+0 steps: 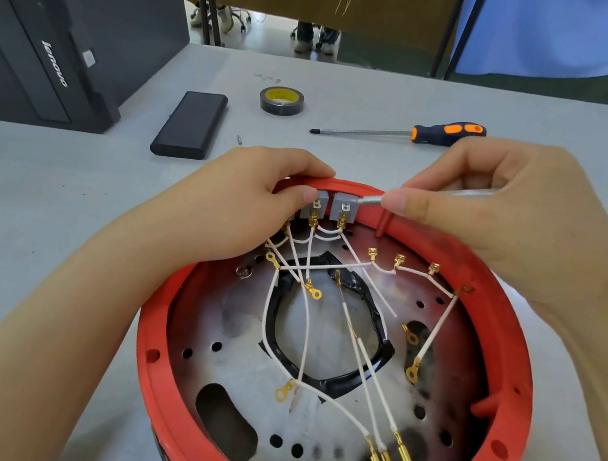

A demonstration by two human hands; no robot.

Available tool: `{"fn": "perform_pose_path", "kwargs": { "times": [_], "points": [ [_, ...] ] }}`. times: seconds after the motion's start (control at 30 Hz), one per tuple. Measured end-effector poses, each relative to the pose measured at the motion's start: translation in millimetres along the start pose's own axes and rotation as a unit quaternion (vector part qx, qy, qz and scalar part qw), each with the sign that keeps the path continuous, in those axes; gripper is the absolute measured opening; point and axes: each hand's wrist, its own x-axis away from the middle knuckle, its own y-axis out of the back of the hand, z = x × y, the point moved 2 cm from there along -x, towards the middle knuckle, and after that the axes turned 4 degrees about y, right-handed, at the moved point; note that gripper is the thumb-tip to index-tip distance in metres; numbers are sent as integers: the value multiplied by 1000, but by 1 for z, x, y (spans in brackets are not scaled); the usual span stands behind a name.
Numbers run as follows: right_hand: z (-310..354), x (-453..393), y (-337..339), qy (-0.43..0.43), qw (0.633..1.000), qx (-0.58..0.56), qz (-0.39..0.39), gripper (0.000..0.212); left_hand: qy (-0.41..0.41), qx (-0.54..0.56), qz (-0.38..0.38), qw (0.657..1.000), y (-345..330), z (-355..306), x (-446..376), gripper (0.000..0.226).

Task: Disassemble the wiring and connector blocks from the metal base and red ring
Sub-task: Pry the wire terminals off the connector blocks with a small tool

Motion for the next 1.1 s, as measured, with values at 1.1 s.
{"fn": "perform_pose_path", "kwargs": {
  "times": [1.1],
  "points": [
    [-11, -1, -23, 56, 998, 18, 22, 11, -8, -1, -10, 1000, -1, 1, -1, 28]
  ]
}}
